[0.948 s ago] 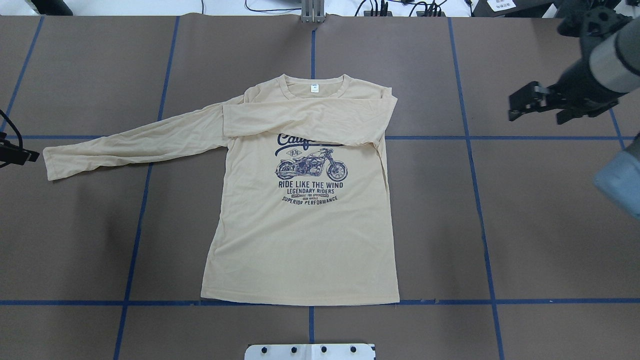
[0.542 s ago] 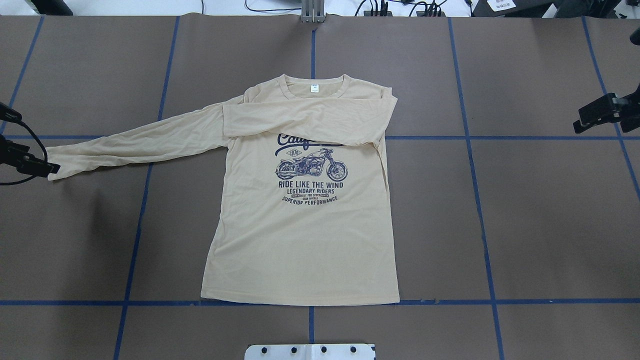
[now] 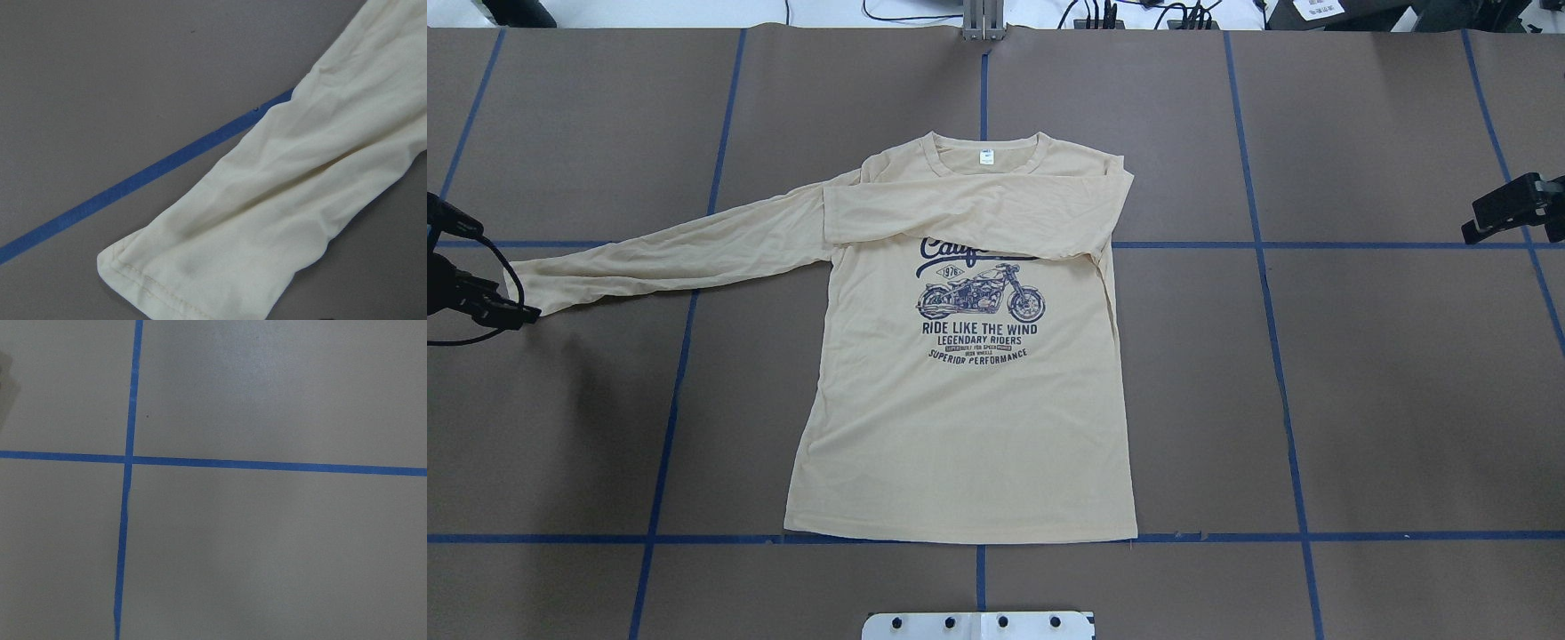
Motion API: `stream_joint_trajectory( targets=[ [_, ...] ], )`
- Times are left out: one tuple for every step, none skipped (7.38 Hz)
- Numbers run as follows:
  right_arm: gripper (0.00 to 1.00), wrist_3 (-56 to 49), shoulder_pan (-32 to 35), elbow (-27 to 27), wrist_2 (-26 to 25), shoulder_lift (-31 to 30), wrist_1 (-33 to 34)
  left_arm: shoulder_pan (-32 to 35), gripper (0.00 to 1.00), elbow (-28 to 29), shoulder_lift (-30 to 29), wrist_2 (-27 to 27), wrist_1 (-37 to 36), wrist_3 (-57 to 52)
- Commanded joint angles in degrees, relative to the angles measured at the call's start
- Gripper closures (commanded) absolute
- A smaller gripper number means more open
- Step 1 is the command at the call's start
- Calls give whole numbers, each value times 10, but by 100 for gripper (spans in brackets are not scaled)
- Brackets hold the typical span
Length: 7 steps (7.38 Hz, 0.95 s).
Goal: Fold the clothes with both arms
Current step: 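Lower the left gripper and grasp the cuff of the other sleeve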
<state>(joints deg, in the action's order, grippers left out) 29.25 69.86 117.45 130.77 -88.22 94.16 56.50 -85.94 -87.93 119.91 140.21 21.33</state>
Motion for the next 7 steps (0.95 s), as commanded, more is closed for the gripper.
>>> stream_joint_trajectory(
  targets=[
    [0, 1, 0, -1, 0, 0, 0, -11, 33, 4, 2, -1, -1, -2],
    [0, 1, 0, 0, 0, 0, 0, -14, 34, 8, 3, -1, -1, -2],
    [0, 2, 0, 0, 0, 0, 0, -14, 35, 14, 3, -1, -1, -4],
    [0, 2, 0, 0, 0, 0, 0, -18, 38, 16, 3, -1, -1, -4],
    [0, 2, 0, 1, 0, 0, 0, -18, 46, 17, 2, -1, -1, -4],
    [0, 2, 0, 1, 0, 0, 0, -18, 49, 17, 0, -1, -1, -4],
    [0, 2, 0, 1, 0, 0, 0, -18, 49, 18, -1, -2, -1, -5]
  ],
)
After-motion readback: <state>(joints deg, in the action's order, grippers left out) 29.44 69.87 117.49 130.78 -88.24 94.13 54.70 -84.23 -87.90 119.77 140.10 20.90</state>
